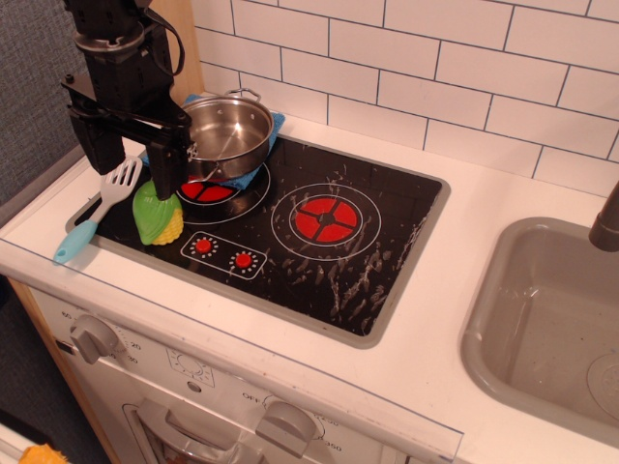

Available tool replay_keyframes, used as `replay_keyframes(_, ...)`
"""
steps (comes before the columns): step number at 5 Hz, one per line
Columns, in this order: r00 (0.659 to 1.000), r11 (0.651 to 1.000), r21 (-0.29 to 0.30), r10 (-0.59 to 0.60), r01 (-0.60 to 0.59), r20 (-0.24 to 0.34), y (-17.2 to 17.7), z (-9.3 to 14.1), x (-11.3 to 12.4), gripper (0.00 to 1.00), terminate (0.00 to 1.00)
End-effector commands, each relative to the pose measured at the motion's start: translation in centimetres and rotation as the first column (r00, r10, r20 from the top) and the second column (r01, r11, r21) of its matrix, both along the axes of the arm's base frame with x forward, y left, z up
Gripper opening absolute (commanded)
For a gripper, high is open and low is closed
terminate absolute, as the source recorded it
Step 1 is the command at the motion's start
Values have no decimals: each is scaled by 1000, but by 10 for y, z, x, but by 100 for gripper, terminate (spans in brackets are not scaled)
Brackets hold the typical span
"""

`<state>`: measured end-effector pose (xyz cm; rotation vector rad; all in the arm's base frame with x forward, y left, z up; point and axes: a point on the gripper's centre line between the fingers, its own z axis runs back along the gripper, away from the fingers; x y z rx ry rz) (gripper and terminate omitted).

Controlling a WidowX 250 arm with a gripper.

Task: Move the pot towards bottom of right burner.

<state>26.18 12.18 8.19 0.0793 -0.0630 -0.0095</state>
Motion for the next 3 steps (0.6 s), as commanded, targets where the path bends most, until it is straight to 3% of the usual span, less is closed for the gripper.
replay_keyframes(1, 1000, 1000, 0, 0, 0, 0, 0, 0, 0, 100, 0)
replay_keyframes(3, 998, 998, -12, -60, 61, 30, -9, 20, 60, 100, 0)
